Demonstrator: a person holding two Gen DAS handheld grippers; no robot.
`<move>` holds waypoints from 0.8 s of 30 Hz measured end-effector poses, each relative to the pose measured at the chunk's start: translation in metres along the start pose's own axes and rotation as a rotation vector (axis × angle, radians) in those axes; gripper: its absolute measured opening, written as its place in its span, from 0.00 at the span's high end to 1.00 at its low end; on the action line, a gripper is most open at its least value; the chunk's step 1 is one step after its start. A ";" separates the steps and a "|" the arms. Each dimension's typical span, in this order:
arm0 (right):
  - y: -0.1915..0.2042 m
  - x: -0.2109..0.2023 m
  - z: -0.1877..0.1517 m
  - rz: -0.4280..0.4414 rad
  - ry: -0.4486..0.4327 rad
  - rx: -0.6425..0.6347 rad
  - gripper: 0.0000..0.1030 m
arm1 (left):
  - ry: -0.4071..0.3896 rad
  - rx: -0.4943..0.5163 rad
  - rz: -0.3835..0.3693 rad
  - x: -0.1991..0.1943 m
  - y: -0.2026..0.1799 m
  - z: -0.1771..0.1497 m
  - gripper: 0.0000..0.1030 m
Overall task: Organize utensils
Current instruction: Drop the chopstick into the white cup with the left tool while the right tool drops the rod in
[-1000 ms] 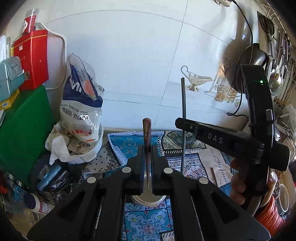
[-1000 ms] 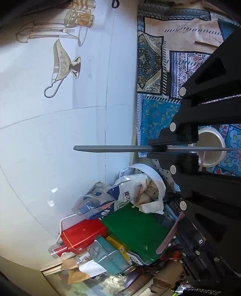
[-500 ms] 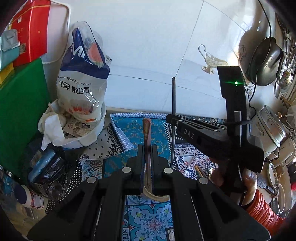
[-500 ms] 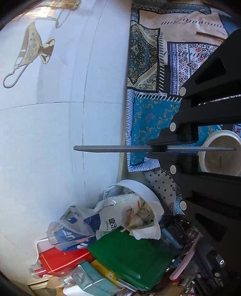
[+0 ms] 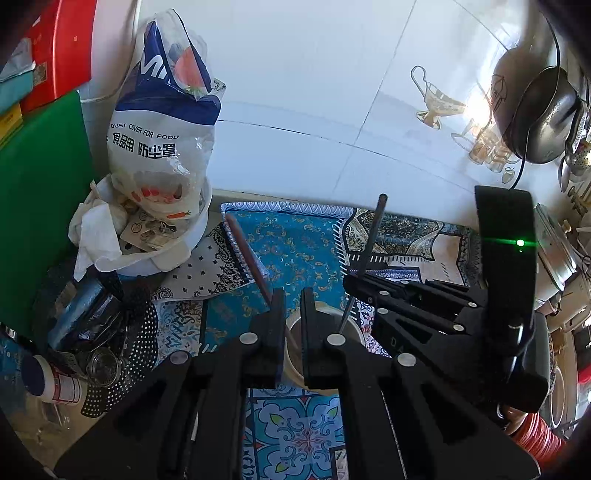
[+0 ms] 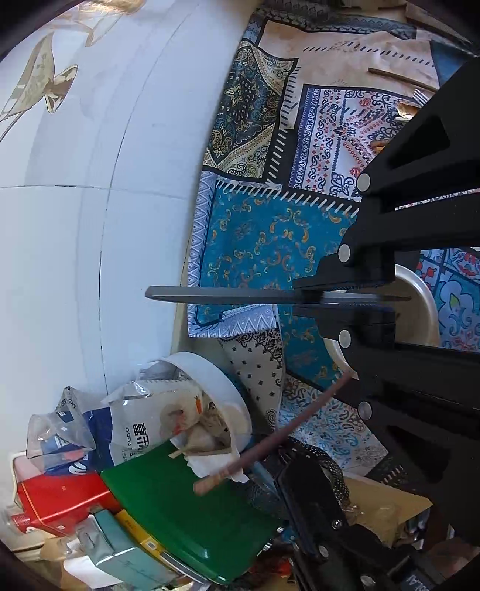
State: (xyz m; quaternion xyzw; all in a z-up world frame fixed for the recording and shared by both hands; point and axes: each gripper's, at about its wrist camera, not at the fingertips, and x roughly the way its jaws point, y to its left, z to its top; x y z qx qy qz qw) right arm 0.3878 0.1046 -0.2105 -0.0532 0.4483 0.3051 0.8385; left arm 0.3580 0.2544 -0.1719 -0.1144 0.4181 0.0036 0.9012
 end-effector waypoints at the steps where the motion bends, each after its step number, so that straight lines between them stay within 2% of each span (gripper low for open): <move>1: 0.000 -0.003 -0.002 0.002 0.002 -0.006 0.94 | 0.001 0.003 0.008 -0.001 -0.001 -0.001 0.94; 7: -0.005 -0.026 -0.010 0.010 0.000 -0.028 0.93 | -0.017 0.023 0.041 -0.013 -0.015 -0.006 0.91; 11: -0.015 -0.048 -0.014 0.002 -0.029 -0.032 0.86 | -0.045 0.028 0.051 -0.024 -0.029 -0.006 0.80; 14: -0.024 -0.067 -0.018 -0.017 -0.061 -0.036 0.83 | -0.067 0.047 0.058 -0.032 -0.044 -0.006 0.78; 20: -0.048 -0.104 -0.029 -0.052 -0.112 -0.019 0.75 | -0.101 0.086 0.042 -0.041 -0.080 -0.006 0.66; 24: -0.070 -0.125 -0.038 -0.088 -0.137 0.003 0.73 | -0.095 0.109 0.013 -0.037 -0.108 -0.008 0.60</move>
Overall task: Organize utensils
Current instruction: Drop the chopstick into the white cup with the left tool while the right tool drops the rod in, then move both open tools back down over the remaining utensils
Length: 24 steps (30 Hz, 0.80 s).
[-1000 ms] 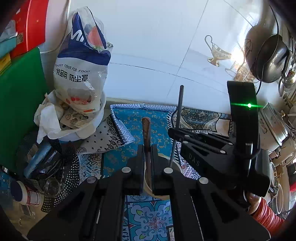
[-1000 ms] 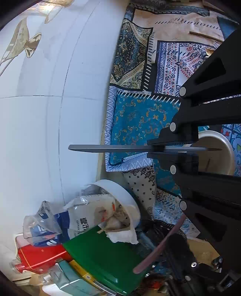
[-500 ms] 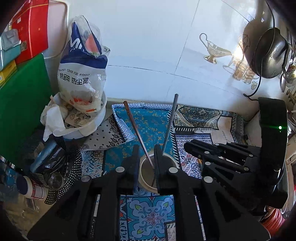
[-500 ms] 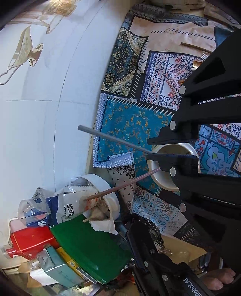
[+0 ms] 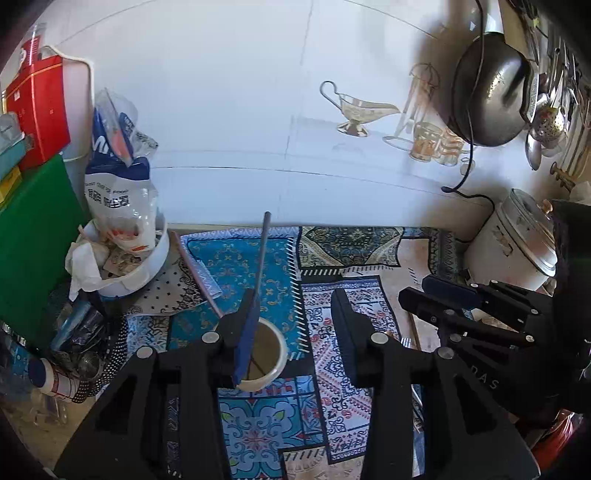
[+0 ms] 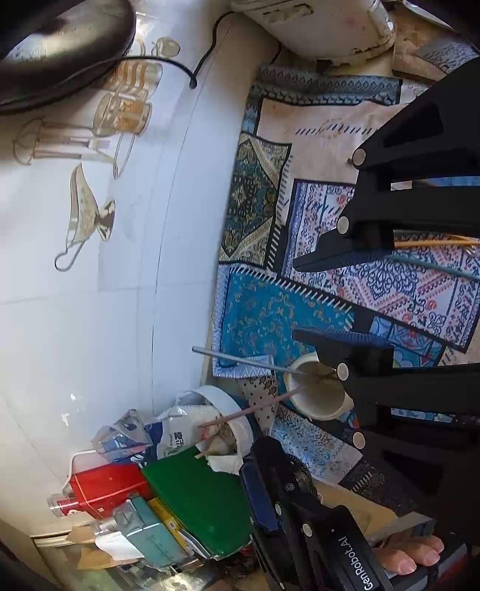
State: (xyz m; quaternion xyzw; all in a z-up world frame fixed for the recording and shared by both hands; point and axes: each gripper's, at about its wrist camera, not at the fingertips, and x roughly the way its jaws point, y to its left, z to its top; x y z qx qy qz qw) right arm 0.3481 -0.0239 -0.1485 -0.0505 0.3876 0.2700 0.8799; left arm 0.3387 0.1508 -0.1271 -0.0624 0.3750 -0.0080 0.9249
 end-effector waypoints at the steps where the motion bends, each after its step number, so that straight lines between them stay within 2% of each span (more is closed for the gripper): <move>1: -0.006 -0.004 -0.002 -0.009 -0.002 0.005 0.73 | 0.003 0.004 -0.008 0.002 -0.006 0.000 0.58; 5: -0.031 -0.015 -0.011 -0.043 0.002 0.035 0.72 | 0.039 0.019 -0.041 0.018 -0.033 -0.004 0.55; 15: -0.101 -0.019 -0.050 -0.129 0.087 0.113 0.72 | 0.231 0.043 -0.072 0.096 -0.083 -0.037 0.55; 20: -0.125 -0.005 -0.073 -0.134 0.163 0.144 0.72 | 0.333 0.045 -0.050 0.136 -0.095 -0.061 0.55; 24: -0.134 0.015 -0.089 -0.100 0.237 0.148 0.72 | 0.393 0.035 -0.033 0.155 -0.095 -0.081 0.55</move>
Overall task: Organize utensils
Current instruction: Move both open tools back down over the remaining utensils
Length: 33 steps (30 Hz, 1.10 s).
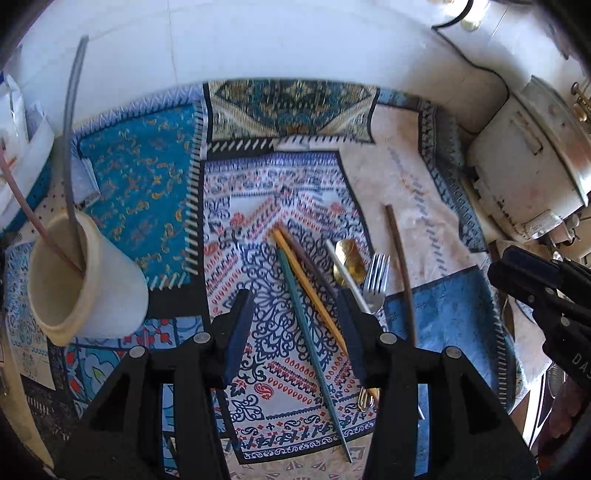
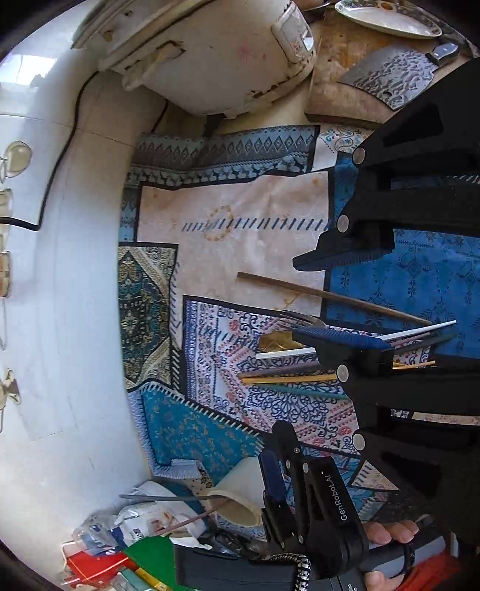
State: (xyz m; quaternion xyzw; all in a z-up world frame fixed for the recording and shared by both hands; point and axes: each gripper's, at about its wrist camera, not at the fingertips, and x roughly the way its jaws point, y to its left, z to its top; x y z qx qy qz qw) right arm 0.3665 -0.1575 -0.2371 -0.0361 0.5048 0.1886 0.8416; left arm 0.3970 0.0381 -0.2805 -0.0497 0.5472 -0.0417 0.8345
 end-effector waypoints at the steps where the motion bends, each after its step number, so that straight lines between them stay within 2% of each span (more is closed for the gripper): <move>1: -0.001 0.007 -0.003 0.013 0.019 -0.001 0.72 | 0.012 -0.002 0.006 0.005 0.001 -0.002 0.55; 12: 0.018 0.076 -0.020 0.136 0.192 -0.058 0.72 | 0.089 -0.030 0.034 0.039 0.006 -0.026 0.55; 13: 0.020 0.081 -0.021 0.145 0.200 -0.063 0.73 | 0.093 -0.028 0.039 0.040 0.006 -0.027 0.55; 15: 0.023 0.088 -0.021 0.157 0.218 -0.073 0.81 | 0.095 -0.031 0.039 0.041 0.006 -0.029 0.56; 19: 0.027 0.102 -0.020 0.173 0.255 -0.083 0.88 | 0.103 -0.034 0.021 0.043 0.005 -0.031 0.69; 23: 0.029 0.107 -0.017 0.187 0.267 -0.090 0.91 | 0.116 -0.028 -0.003 0.045 0.002 -0.033 0.76; 33: 0.037 0.115 -0.013 0.197 0.278 -0.105 0.94 | 0.142 -0.010 0.004 0.060 -0.006 -0.026 0.81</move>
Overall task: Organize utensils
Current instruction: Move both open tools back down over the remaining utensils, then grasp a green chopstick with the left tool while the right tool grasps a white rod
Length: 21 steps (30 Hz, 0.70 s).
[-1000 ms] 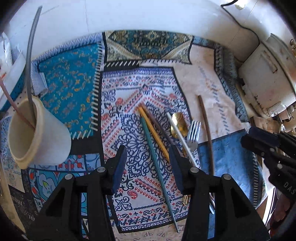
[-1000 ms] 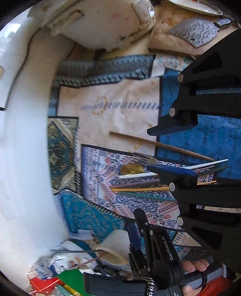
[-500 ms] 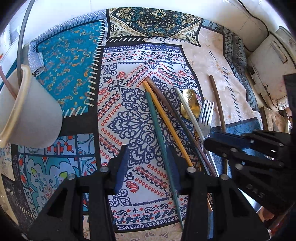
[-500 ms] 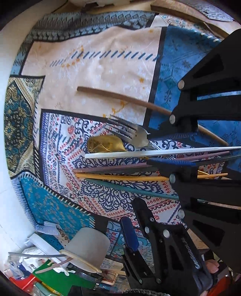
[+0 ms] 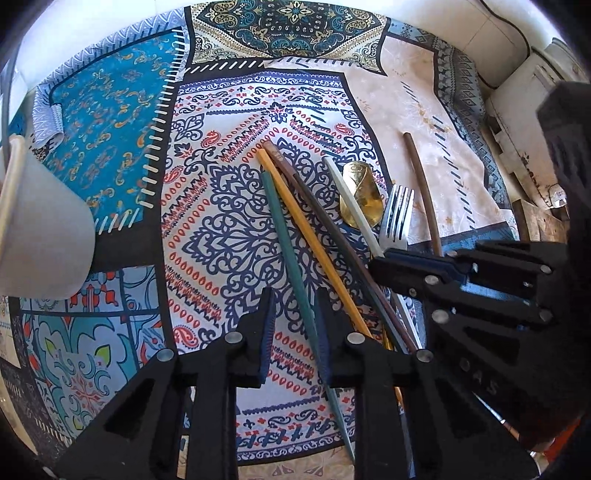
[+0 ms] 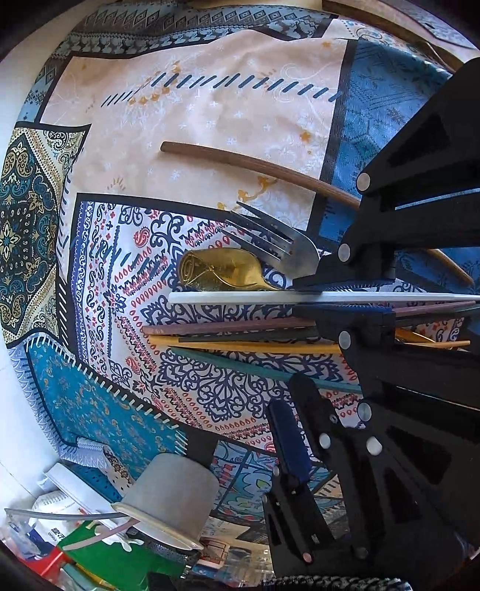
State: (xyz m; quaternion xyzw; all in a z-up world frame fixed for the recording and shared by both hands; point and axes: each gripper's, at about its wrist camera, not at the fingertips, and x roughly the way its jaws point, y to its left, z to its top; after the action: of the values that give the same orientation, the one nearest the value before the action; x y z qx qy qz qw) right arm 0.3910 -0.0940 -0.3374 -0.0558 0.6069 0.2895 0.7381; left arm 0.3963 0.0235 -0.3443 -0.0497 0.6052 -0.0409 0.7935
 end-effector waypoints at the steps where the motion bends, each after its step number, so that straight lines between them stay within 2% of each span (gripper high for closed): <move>1: -0.001 -0.002 -0.001 0.001 -0.006 0.006 0.94 | 0.000 -0.004 0.010 0.002 0.001 0.002 0.82; 6: -0.017 -0.015 -0.006 0.019 -0.036 0.044 0.94 | -0.003 -0.005 0.010 0.007 0.000 0.011 0.83; 9: -0.027 -0.025 -0.007 0.014 -0.057 0.058 0.94 | 0.010 0.032 0.021 0.012 -0.005 0.020 0.83; 13: -0.031 -0.032 -0.009 0.022 -0.079 0.081 0.94 | 0.022 0.025 0.025 0.018 -0.005 0.034 0.93; 16: -0.029 -0.035 -0.010 0.027 -0.093 0.090 0.94 | 0.032 -0.007 -0.010 0.021 0.001 0.041 0.94; 21: -0.029 -0.042 -0.014 0.029 -0.116 0.105 0.94 | 0.029 0.008 0.009 0.022 -0.002 0.040 0.96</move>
State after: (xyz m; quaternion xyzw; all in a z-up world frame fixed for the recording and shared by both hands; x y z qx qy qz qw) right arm 0.3892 -0.1393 -0.3096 0.0089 0.5783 0.2706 0.7696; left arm 0.4402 0.0199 -0.3547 -0.0433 0.6167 -0.0403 0.7850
